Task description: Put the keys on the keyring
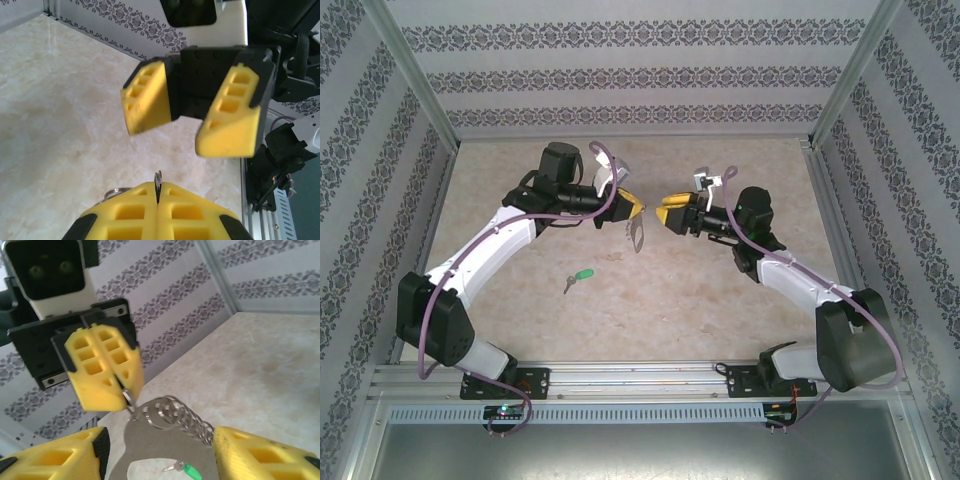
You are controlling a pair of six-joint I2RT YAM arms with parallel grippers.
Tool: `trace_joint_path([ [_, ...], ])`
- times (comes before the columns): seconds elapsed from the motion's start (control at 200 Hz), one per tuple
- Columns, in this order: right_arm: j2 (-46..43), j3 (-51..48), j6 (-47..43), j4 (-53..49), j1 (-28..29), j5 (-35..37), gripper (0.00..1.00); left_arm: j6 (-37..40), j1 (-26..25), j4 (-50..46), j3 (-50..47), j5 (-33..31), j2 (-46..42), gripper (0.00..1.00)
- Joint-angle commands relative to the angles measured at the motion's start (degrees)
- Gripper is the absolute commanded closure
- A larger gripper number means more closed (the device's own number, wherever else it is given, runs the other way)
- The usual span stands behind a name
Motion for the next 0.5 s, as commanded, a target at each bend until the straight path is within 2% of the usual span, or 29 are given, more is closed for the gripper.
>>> trace_joint_path([
  [0.0, 1.59, 1.64, -0.50, 3.24, 1.00, -3.06, 0.45, 1.19, -0.60, 0.19, 2.23, 3.01, 0.95, 1.00],
  [0.495, 4.81, 4.10, 2.01, 6.49, 2.22, -3.41, 0.57, -1.84, -0.70, 4.60, 1.81, 6.95, 2.15, 1.00],
])
